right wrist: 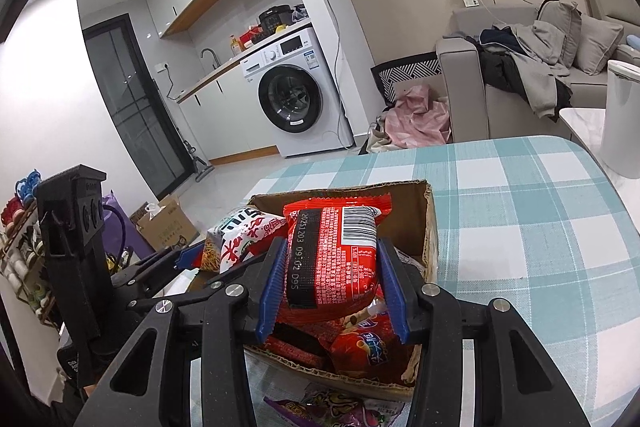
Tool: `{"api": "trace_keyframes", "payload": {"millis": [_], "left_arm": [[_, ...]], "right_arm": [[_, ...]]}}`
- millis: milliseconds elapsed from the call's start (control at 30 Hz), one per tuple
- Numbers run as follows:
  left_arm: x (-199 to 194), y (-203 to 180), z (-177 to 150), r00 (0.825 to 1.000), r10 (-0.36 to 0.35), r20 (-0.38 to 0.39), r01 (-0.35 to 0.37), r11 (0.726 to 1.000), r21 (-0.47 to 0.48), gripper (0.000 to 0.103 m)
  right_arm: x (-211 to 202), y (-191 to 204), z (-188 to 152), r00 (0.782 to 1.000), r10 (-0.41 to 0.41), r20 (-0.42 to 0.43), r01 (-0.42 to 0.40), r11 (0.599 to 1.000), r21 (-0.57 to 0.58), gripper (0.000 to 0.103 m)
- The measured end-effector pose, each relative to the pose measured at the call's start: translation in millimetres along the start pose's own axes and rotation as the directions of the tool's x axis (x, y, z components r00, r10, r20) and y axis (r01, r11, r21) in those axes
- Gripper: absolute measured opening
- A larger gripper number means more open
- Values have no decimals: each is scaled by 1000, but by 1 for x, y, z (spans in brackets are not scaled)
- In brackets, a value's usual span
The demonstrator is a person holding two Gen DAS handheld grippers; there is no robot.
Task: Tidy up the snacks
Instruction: 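Lower both bags into the box and open both tools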
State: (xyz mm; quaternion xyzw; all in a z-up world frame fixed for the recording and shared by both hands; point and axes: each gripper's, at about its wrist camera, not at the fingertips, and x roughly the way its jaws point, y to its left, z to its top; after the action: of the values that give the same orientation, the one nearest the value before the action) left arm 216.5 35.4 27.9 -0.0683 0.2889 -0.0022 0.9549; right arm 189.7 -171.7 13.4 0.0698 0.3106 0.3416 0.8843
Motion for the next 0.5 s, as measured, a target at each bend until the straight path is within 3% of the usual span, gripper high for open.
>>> {"api": "trace_keyframes", "payload": {"millis": [500], "left_arm": [[13, -1, -2, 999, 35, -20, -35, 999, 27, 68]], "right_arm": [[17, 1, 3, 999, -17, -38, 17, 1000, -4, 45]]}}
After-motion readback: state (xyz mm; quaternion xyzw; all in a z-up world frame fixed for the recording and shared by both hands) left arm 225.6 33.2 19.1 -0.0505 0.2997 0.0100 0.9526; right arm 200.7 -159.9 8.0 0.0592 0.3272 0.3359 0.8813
